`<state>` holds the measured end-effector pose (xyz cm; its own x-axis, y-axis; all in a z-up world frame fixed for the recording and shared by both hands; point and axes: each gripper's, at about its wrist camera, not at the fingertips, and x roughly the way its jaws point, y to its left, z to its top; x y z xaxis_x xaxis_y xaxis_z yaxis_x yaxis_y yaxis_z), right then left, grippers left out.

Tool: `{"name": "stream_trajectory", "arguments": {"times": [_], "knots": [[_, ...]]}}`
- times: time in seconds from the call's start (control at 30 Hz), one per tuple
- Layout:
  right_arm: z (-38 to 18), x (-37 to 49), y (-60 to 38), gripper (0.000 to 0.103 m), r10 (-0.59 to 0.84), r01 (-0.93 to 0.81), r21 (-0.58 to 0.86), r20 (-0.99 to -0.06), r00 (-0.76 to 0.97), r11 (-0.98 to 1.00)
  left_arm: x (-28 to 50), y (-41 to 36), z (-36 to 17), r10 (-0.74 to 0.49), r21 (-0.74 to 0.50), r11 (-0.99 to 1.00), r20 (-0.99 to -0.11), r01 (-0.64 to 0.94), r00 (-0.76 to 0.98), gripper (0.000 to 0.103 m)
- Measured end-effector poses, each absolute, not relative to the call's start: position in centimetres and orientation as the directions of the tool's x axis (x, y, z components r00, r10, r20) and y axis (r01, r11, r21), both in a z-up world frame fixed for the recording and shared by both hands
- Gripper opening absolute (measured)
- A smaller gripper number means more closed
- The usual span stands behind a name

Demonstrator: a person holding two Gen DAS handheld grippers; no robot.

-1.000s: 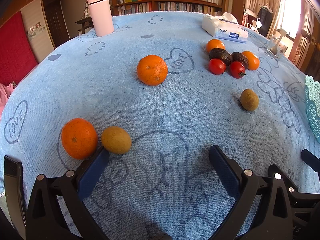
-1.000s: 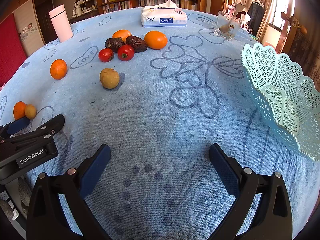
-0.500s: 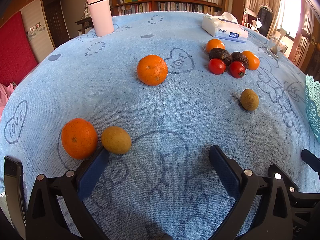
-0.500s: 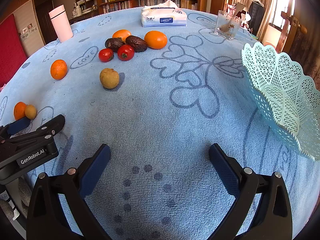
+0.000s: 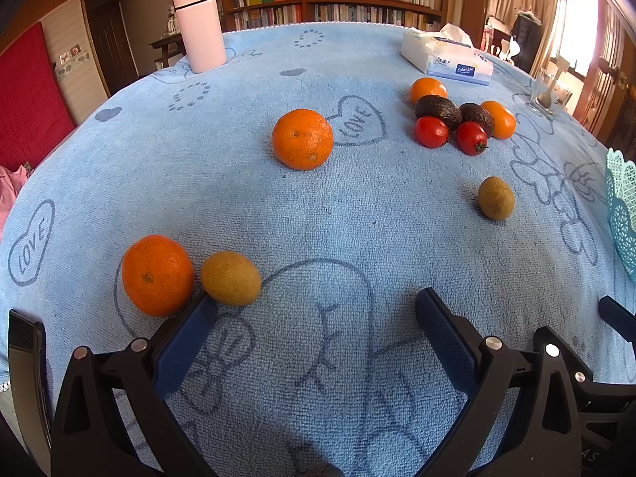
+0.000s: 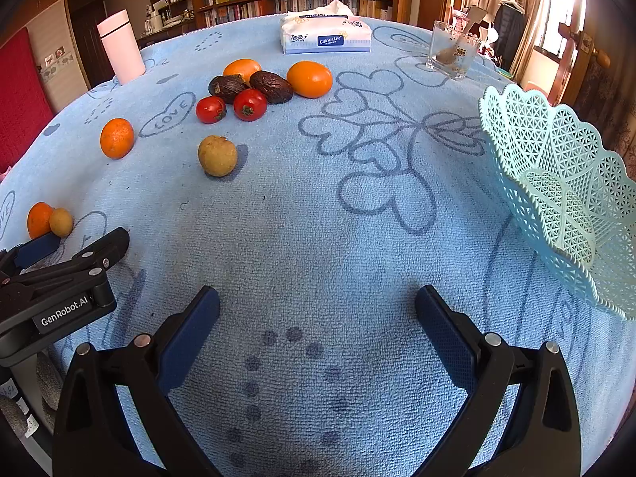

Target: Organize fruits

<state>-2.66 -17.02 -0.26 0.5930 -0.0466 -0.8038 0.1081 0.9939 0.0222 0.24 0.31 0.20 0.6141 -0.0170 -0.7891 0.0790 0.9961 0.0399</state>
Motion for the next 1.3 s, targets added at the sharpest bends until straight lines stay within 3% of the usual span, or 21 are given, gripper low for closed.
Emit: {"name": "stream_trajectory", "arguments": {"times": [0.87,1.3], "knots": [[-0.3,-2.7,-16.9,0.100,-0.053,0.109,0.014,-0.805,0.591,0.994,0.1,0.5,0.1,-0.025,0.031,0.996,-0.792,0.081,0.610,0.098],[0.1,-2.1,-16.9,0.100,-0.017,0.097,0.045,-0.832,0.555,0.994,-2.5,4.6,3.4,0.002,0.020,1.000,-0.719,0.018,0.694,0.098]]}}
